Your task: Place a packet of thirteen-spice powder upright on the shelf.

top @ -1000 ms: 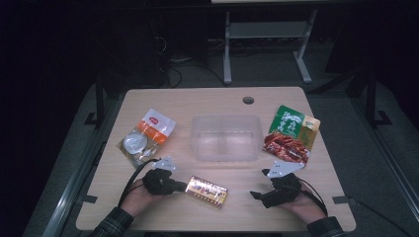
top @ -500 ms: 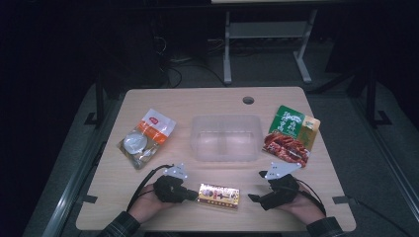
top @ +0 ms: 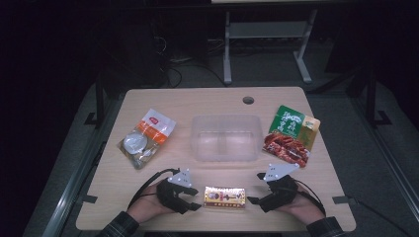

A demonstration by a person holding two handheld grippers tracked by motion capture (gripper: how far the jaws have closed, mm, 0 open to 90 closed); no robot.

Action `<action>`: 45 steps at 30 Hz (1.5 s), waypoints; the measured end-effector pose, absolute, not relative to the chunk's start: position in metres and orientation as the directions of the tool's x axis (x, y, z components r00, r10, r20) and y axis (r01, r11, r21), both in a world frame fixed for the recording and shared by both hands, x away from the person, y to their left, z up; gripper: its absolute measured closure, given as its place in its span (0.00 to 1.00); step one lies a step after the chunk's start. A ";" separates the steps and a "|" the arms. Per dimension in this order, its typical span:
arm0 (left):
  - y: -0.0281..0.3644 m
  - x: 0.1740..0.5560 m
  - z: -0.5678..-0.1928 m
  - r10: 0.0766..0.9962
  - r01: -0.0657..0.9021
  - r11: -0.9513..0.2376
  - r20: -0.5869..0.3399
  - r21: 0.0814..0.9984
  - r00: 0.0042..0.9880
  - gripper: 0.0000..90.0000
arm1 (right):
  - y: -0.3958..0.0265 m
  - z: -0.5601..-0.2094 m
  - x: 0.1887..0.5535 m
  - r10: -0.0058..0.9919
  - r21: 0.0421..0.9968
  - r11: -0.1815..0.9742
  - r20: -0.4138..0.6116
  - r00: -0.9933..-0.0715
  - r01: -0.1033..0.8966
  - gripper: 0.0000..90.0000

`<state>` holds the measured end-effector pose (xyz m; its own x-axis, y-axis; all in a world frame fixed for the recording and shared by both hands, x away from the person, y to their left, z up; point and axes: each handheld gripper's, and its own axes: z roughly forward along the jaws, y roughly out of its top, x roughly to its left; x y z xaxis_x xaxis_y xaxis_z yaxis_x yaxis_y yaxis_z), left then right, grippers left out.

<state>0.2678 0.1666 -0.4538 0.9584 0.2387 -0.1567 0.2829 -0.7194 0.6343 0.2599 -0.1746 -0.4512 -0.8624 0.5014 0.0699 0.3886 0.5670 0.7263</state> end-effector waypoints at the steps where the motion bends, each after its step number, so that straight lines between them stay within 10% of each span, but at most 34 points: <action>1: 0.166 0.267 -0.454 0.230 0.270 -0.719 -0.148 0.641 0.962 0.40 | -0.174 -0.451 0.260 0.499 0.725 0.567 0.076 -0.863 0.391 0.15; 10: 0.149 0.274 -0.460 0.168 0.179 -0.735 -0.081 0.654 0.982 0.20 | -0.171 -0.452 0.260 0.482 0.721 0.574 0.084 -0.872 0.387 0.15; 45: 0.138 0.279 -0.464 0.093 0.098 -0.744 -0.043 0.660 0.995 0.35 | -0.172 -0.450 0.260 0.436 0.712 0.591 0.112 -0.893 0.378 0.27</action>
<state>0.2795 0.1376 -0.4641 0.9947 0.0928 -0.0434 0.0983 -0.7444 0.6604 0.2600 -0.1720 -0.4498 -0.8929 0.4360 0.1121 0.3782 0.5915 0.7121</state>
